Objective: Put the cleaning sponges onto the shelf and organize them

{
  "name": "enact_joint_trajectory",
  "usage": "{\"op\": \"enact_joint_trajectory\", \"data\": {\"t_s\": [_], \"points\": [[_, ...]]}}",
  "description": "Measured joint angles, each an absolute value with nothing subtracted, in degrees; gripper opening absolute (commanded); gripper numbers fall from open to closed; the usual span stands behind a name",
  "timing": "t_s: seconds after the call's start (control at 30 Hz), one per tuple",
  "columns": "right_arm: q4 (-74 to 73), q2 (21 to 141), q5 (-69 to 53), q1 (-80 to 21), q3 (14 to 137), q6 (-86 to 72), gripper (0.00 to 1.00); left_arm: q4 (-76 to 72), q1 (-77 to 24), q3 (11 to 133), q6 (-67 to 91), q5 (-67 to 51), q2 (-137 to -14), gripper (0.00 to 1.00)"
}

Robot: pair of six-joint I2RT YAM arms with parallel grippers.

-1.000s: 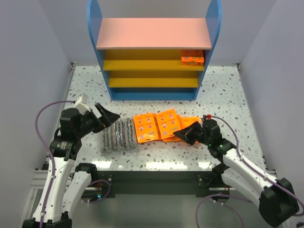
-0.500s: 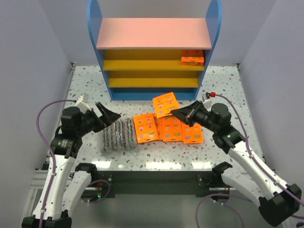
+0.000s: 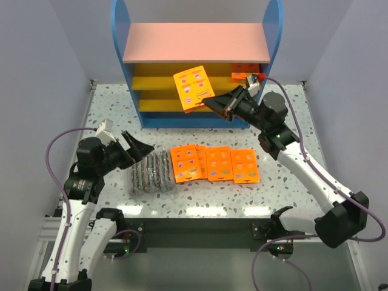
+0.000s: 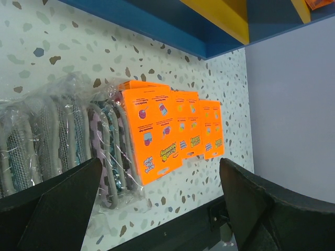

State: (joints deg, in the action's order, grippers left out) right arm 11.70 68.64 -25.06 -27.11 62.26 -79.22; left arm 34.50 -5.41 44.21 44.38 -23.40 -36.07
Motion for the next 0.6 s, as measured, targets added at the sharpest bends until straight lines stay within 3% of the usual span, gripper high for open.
{"op": "enact_joint_trajectory", "data": {"t_s": [0.27, 0.6], "points": [[13.78, 79.07, -25.08, -27.11, 67.16, -79.48, 0.0, 35.64, -5.41, 44.91, 44.12, -23.14, -35.31, 1.0], [17.45, 82.74, -23.46, -26.79, 67.61, -80.49, 0.0, 36.1, -5.43, 45.56, 43.9, -22.65, -34.41, 1.0]]}}
